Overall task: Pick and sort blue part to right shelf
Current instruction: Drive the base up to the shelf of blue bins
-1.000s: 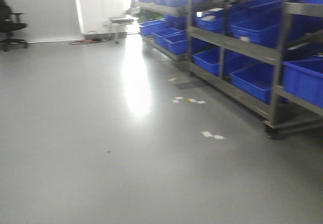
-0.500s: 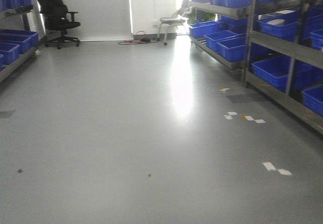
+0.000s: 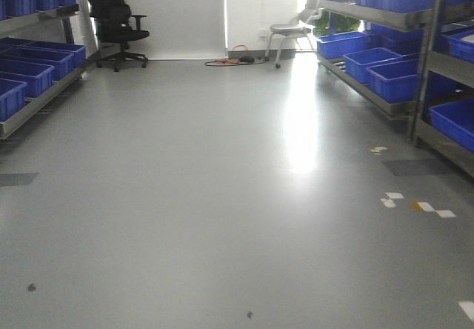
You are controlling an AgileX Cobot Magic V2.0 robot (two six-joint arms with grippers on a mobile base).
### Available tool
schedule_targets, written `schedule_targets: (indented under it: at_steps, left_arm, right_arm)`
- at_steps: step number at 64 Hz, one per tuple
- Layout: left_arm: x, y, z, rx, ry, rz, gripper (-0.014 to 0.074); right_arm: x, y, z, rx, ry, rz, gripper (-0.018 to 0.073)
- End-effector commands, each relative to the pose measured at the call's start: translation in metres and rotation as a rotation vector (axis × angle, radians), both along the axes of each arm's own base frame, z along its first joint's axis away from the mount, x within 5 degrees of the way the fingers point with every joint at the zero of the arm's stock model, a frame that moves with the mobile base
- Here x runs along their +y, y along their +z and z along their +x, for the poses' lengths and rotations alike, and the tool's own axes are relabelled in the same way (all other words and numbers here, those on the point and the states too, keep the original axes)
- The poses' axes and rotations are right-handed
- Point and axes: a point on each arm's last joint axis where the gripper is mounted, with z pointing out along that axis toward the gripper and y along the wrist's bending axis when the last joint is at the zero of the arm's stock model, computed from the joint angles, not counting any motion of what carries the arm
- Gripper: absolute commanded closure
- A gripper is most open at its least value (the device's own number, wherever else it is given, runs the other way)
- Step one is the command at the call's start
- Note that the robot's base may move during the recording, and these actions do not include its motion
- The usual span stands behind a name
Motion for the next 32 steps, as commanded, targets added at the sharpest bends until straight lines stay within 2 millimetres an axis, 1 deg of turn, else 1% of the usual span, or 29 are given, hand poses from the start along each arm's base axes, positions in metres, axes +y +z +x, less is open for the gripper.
schedule_targets:
  at_steps: [1, 32]
  left_arm:
    - [0.0015, 0.0179, -0.0002, -0.112, 0.016, -0.030, 0.0244]
    - [0.0015, 0.0179, -0.0002, -0.112, 0.016, -0.030, 0.0244]
  right_arm:
    - [-0.0007, 0.0172, -0.0013, -0.113, -0.009, -0.011, 0.0127]
    - [-0.0007, 0.0172, -0.0013, -0.113, -0.009, -0.011, 0.0127]
